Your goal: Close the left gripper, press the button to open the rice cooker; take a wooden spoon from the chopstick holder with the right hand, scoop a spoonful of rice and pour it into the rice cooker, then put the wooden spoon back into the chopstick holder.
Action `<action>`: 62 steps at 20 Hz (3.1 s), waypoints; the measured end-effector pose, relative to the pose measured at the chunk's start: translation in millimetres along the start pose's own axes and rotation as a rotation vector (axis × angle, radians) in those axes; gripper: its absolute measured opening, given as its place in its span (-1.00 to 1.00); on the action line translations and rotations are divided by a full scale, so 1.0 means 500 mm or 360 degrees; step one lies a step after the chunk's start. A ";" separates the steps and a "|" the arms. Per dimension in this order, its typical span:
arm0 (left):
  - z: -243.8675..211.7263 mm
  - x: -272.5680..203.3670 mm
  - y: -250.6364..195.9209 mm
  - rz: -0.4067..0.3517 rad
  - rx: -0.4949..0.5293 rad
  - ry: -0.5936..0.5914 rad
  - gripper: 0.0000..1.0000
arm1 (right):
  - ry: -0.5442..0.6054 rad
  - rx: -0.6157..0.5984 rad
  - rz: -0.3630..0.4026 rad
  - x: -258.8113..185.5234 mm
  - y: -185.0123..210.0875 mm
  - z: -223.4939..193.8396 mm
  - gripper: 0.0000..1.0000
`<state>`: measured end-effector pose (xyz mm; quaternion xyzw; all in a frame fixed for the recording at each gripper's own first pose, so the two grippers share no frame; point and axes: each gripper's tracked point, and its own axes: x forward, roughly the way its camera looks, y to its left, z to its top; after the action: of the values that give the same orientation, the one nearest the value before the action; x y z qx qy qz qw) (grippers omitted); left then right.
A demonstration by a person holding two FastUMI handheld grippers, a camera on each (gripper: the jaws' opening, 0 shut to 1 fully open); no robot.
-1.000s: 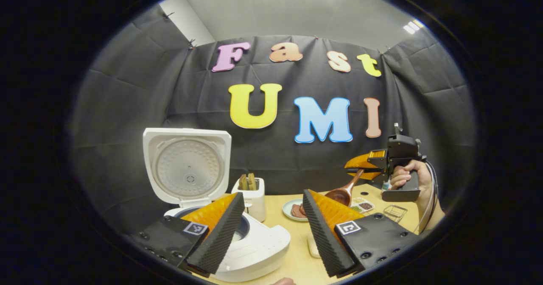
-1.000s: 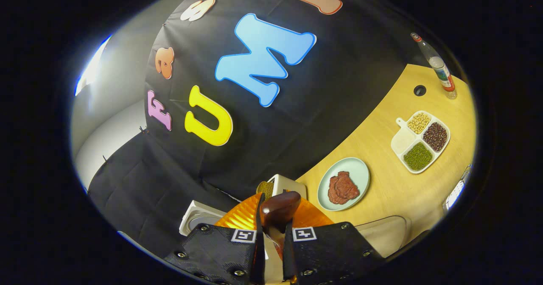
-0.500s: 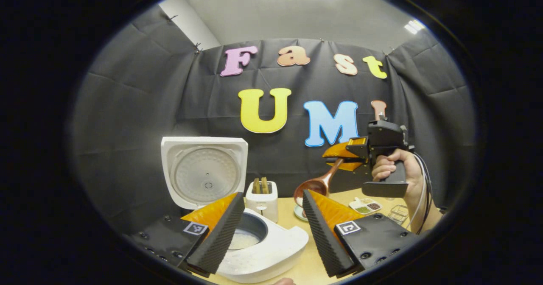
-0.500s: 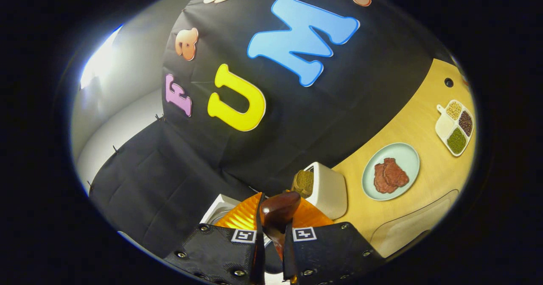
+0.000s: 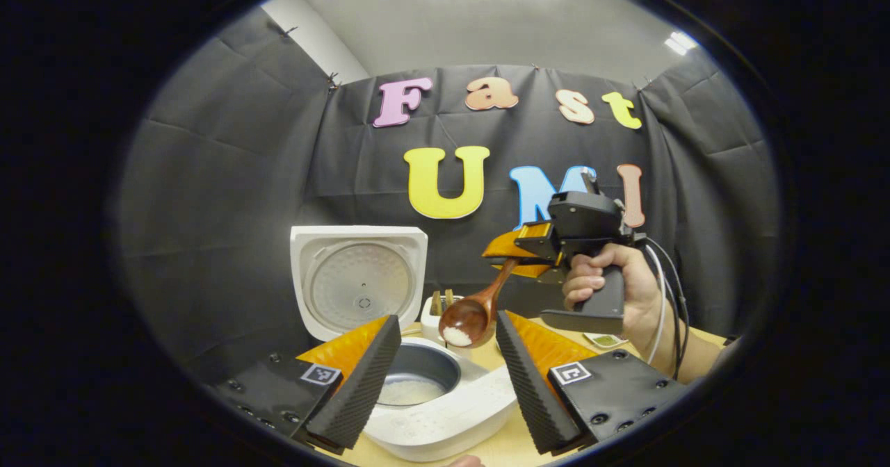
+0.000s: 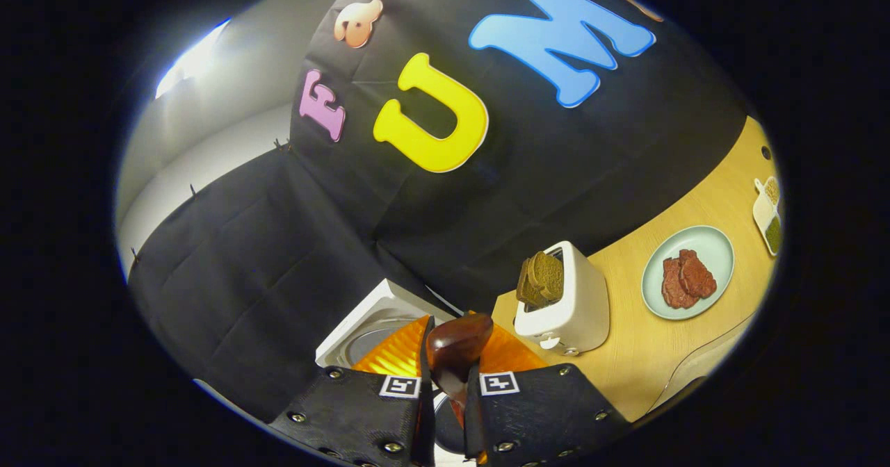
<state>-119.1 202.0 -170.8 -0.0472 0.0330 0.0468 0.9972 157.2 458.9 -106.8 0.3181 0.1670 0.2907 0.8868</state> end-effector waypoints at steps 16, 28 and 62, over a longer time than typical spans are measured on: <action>-0.008 -0.027 0.003 -0.0018 0.0012 -0.0003 0.89 | 0.0076 -0.0685 -0.0034 0.071 0.101 -0.100 -0.67; -0.002 -0.043 0.019 0.0002 0.0003 -0.0027 0.89 | 0.0145 -0.0867 -0.0043 0.084 0.145 -0.135 -0.67; 0.007 -0.095 0.025 0.0057 -0.0006 -0.0035 0.89 | 0.0171 -0.1346 0.0017 0.055 0.192 -0.147 -0.67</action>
<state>-167.3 210.5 -165.1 -0.0478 0.0228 0.0651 0.9965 103.7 570.7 -101.0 -0.0884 0.0773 0.3543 0.9277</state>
